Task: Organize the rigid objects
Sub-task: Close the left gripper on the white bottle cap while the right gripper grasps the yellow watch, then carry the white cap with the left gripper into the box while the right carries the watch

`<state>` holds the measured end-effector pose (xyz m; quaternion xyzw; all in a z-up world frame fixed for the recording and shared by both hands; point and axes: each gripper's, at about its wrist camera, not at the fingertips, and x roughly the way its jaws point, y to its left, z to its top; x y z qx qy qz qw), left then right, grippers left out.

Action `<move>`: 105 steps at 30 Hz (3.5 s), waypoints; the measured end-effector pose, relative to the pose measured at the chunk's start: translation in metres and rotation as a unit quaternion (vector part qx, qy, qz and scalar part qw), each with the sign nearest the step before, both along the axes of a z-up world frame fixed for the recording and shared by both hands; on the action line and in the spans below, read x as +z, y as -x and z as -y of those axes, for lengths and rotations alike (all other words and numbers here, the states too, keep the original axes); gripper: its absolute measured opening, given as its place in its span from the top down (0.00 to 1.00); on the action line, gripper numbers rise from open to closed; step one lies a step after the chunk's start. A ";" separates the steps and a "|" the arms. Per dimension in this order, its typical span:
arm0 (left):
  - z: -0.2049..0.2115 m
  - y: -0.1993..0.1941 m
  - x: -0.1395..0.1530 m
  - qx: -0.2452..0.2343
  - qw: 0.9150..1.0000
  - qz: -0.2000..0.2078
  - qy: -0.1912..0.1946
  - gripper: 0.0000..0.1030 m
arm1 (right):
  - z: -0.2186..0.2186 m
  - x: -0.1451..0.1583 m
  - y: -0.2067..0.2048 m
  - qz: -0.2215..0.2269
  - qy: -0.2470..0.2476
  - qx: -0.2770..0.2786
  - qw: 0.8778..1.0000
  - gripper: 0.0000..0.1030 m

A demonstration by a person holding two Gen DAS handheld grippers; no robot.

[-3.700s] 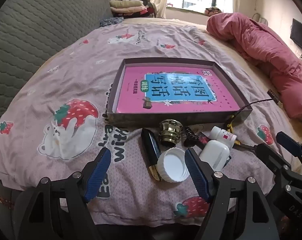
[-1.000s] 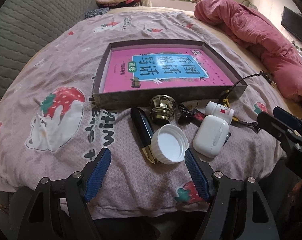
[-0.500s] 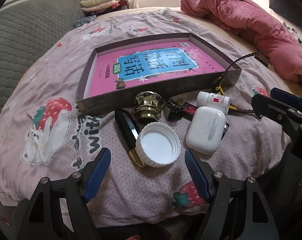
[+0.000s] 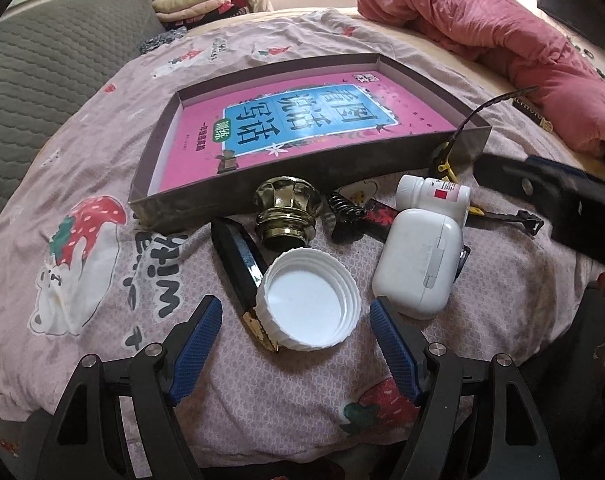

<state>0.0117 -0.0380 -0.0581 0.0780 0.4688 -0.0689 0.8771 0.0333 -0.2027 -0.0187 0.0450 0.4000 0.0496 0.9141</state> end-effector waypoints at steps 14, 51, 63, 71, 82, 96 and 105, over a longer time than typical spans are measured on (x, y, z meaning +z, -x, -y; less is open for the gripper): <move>-0.010 -0.013 -0.003 0.017 1.000 -0.002 -0.003 0.25 | -0.013 -0.028 -0.046 -0.068 0.007 -0.048 0.997 0.34; -0.059 -0.009 0.035 0.014 0.987 0.033 0.159 0.52 | 0.011 0.017 -0.020 0.008 -0.036 0.018 0.999 0.82; -0.067 -0.006 0.054 0.013 0.984 0.071 0.165 0.52 | -0.011 0.045 -0.010 0.067 -0.012 0.057 0.996 0.82; -0.073 -0.019 0.064 0.024 0.980 0.096 0.171 0.52 | -0.015 0.058 -0.016 0.093 -0.006 0.067 0.993 0.82; -0.082 -0.054 0.066 0.052 0.978 0.109 0.173 0.52 | -0.019 0.066 -0.030 0.118 0.018 0.063 0.991 0.82; -0.080 -0.102 0.052 0.067 0.979 0.101 0.161 0.52 | -0.027 0.065 -0.054 0.129 0.046 0.065 0.988 0.82; -0.073 -0.119 0.031 0.051 0.984 0.069 0.155 0.52 | -0.040 0.044 -0.076 0.086 0.049 0.090 0.991 0.82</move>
